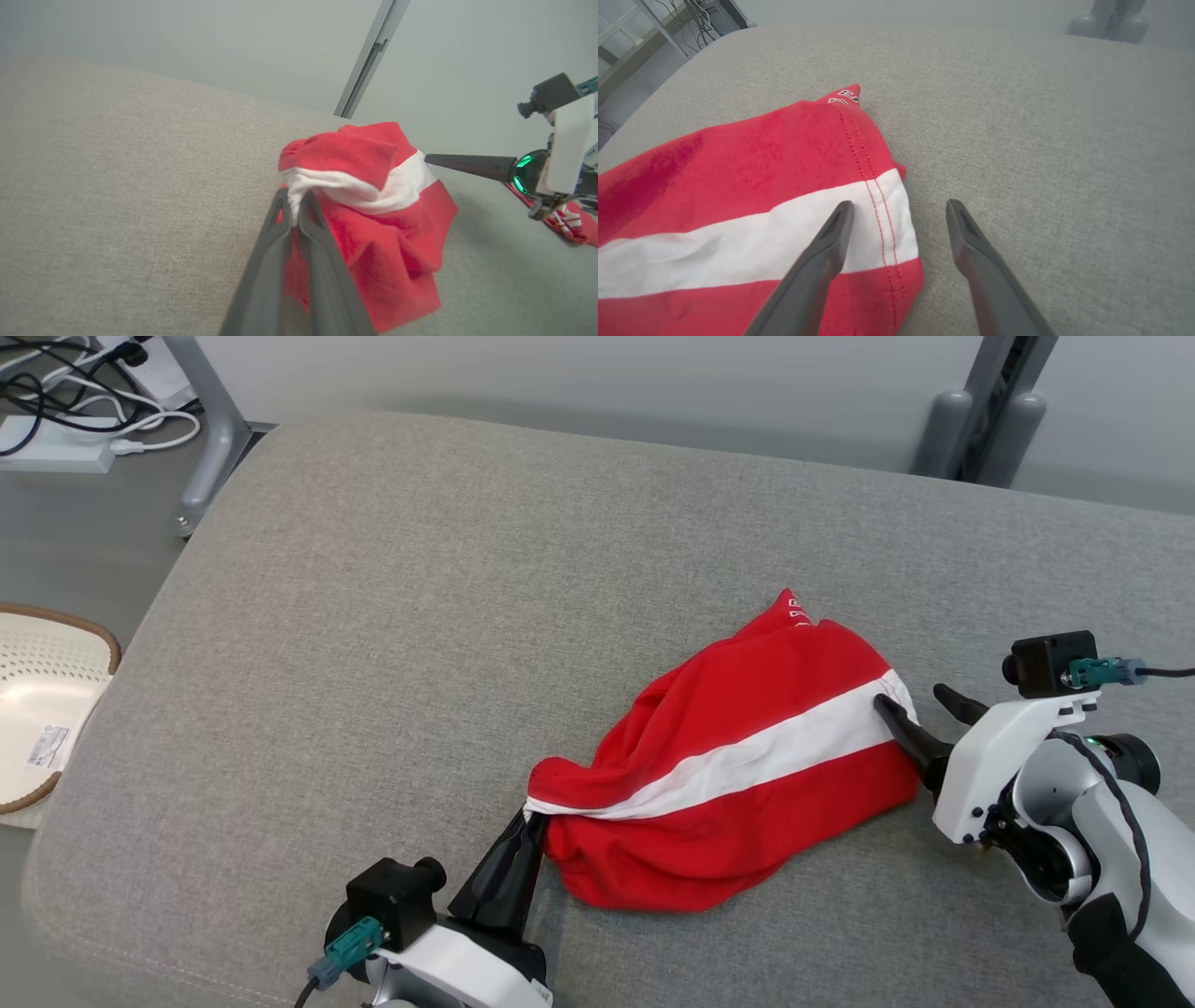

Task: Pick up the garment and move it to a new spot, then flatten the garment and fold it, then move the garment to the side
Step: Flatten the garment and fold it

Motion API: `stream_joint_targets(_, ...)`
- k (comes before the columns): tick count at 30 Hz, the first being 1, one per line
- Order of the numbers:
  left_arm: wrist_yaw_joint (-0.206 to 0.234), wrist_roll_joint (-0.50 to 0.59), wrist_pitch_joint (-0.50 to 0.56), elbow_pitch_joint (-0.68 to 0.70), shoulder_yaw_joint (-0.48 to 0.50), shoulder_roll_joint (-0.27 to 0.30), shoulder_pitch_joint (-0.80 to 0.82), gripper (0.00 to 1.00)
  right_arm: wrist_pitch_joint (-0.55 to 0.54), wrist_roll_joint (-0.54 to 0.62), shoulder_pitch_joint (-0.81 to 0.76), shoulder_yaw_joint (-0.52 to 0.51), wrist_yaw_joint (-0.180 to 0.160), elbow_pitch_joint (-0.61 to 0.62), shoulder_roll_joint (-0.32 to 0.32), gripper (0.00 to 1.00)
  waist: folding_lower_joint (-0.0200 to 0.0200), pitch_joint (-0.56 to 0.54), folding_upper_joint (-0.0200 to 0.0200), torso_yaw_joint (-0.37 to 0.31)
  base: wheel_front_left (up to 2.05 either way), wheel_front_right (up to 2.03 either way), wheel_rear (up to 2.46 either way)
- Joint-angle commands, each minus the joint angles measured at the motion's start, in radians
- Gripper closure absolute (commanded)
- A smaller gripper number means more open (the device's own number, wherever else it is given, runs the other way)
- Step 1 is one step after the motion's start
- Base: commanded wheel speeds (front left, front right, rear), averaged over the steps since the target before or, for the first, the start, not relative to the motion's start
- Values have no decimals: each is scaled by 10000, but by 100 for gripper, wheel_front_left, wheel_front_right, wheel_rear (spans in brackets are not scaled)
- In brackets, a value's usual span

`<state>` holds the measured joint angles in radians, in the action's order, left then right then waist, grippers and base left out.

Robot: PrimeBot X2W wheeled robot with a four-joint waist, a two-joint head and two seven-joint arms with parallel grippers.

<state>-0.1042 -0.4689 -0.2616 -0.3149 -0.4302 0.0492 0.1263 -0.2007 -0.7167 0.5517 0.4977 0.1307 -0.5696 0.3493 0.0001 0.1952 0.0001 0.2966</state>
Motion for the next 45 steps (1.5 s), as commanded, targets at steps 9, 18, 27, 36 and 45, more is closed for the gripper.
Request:
stream_joint_targets(9, 61, -133, -35, 60, -99, 35, 188, 100, -156, -867, 555, 1012, 2, -485, 387, 32, -1, 194, -1, 216, 0, 0, 0)
stream_joint_targets(18, 103, -232, -35, 34, -82, 36, 347, 100, 131, -1535, 842, 1693, 2, -425, 614, 100, -1, 297, -1, 170, 0, 0, 0)
stream_joint_targets(27, 140, -131, -35, -24, 132, 38, 280, 100, 951, -2014, 897, 1978, 2, -218, 835, 100, -1, -62, -1, -17, 0, 0, 0)
stream_joint_targets(36, 103, 454, -35, 194, 423, 36, 93, 100, 1882, -2688, 741, 2002, 2, 656, 1043, 100, -1, -742, -1, -371, 0, 0, 0)
stream_joint_targets(45, -49, 1095, -35, 656, 775, 76, 395, 100, 2005, -4009, 774, 1657, 2, 1774, 1217, 100, -1, -1573, -1, -807, 0, 0, 0)
